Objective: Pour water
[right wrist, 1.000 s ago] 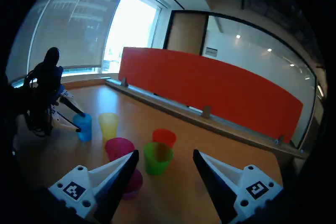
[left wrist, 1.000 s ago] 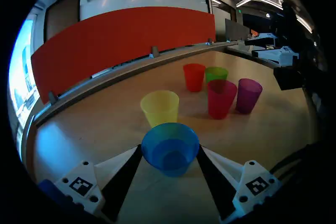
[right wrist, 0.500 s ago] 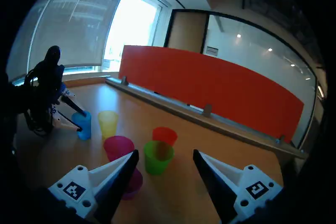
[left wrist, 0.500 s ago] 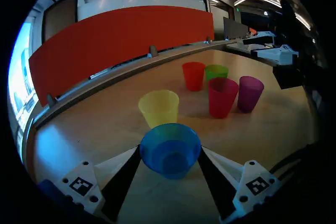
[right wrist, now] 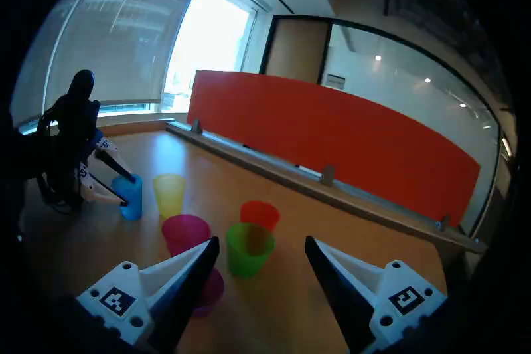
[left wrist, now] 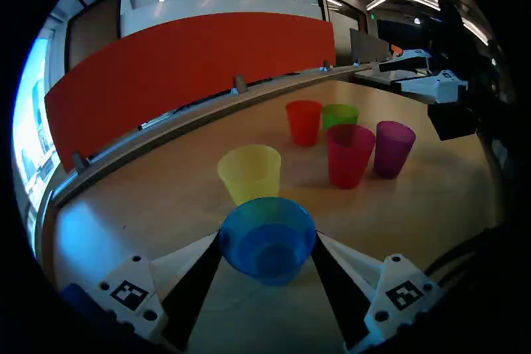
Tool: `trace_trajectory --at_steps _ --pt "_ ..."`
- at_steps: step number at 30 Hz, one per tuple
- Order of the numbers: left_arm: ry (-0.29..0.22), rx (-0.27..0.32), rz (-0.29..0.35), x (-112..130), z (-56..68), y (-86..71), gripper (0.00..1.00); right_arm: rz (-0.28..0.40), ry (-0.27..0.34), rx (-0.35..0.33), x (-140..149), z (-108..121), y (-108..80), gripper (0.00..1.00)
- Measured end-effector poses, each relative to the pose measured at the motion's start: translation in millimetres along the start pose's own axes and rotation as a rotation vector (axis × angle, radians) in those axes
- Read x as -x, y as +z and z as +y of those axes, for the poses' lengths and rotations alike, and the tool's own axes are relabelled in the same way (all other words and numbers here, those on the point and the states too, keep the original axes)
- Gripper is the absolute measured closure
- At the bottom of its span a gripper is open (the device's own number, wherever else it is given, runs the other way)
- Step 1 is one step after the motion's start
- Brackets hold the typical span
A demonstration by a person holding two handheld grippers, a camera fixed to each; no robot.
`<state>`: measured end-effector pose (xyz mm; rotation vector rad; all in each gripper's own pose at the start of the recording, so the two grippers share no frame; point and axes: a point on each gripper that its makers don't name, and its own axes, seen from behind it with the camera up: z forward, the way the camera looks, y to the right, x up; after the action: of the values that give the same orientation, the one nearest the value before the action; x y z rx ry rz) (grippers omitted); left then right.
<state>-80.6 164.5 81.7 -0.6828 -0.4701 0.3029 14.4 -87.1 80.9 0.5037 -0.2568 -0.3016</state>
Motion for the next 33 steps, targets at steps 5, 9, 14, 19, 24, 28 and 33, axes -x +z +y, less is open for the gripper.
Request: trace_trajectory --at_steps 5,9,14,19,24,28,33 --pt "-0.011 0.003 0.001 -0.9 0.2 -0.9 0.12 -0.004 -0.005 0.003 -0.7 1.4 2.6 0.0" --pt "-0.023 0.012 0.002 -0.9 1.6 -2.5 0.12 -0.015 -0.009 -0.003 -1.0 1.8 5.8 0.0" --pt "-0.017 0.005 0.003 -1.0 2.1 -4.8 0.12 -0.033 -0.006 -0.021 0.3 1.7 13.6 0.0" --pt "-0.012 -0.005 0.011 -5.8 2.0 -8.7 0.12 -0.063 -0.002 -0.052 4.6 -1.3 24.2 0.0" --pt "-0.018 -0.008 0.023 -12.0 3.2 -14.4 0.12 -0.101 -0.002 -0.091 11.9 -4.7 37.2 0.0" --pt "-0.019 -0.014 0.031 -15.6 4.2 -19.2 0.12 -0.135 -0.012 -0.115 18.9 -5.1 46.9 0.0" --pt "-0.019 -0.019 0.043 -19.5 5.0 -25.4 0.12 -0.172 -0.014 -0.136 26.6 -3.7 59.2 0.0"
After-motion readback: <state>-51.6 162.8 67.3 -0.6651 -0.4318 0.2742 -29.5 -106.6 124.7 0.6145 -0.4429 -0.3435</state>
